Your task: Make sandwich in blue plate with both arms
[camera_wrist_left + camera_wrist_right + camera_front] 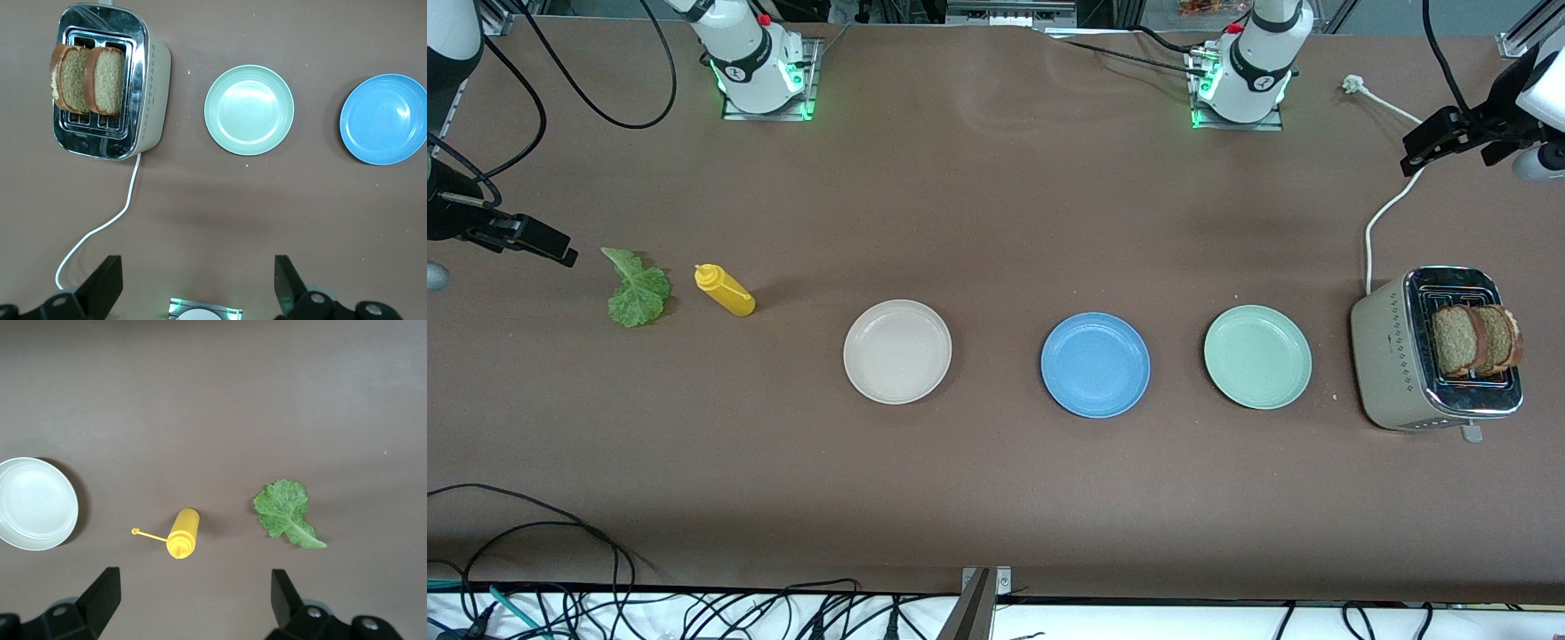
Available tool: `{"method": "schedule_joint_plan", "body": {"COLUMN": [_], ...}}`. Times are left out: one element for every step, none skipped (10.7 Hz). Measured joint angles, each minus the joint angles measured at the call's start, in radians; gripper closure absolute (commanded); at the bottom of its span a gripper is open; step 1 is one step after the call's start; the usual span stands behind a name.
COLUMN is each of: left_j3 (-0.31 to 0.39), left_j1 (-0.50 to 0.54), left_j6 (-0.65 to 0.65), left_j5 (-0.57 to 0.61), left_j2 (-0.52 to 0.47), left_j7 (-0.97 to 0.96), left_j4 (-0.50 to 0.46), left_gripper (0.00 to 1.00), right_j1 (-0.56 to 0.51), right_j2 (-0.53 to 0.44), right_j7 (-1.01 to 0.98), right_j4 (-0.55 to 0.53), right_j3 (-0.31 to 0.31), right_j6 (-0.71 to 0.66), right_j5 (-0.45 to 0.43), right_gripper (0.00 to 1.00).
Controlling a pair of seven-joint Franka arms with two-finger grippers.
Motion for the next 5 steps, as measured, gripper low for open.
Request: {"method": "schedule_joint_plan", "body": {"left_j3": [0.000,0.000,0.001,0.002,0.002], "left_j1": [0.000,0.000,0.000,0.002,0.005], "left_j6": [0.000,-0.001,-0.001,-0.001,-0.001], "left_j5": [0.000,0.000,0.000,0.000,0.000], "left_j2": [0.000,0.000,0.000,0.000,0.000], "left_j7": [0.000,0.000,0.000,0.000,0.000], "left_j4": [0.000,0.000,0.000,0.000,0.000], "left_gripper": [0.00,0.00,0.00,0.00,0.00], "right_j1": [0.000,0.000,-0.001,-0.001,-0.001], "right_j2": [0.000,0.000,0.000,0.000,0.000], "right_j7": [0.000,0.000,0.000,0.000,-0.002], "right_j4": [0.000,0.000,0.000,0.000,0.000], "right_j3": [0.000,0.000,-0.001,-0.001,-0.001], "right_j6": [-0.001,-0.004,-0.005,-0.006,-0.008], "right_j5": [0.000,0.000,0.000,0.000,0.000], "right_gripper": [0.00,0.00,0.00,0.00,0.00]}}
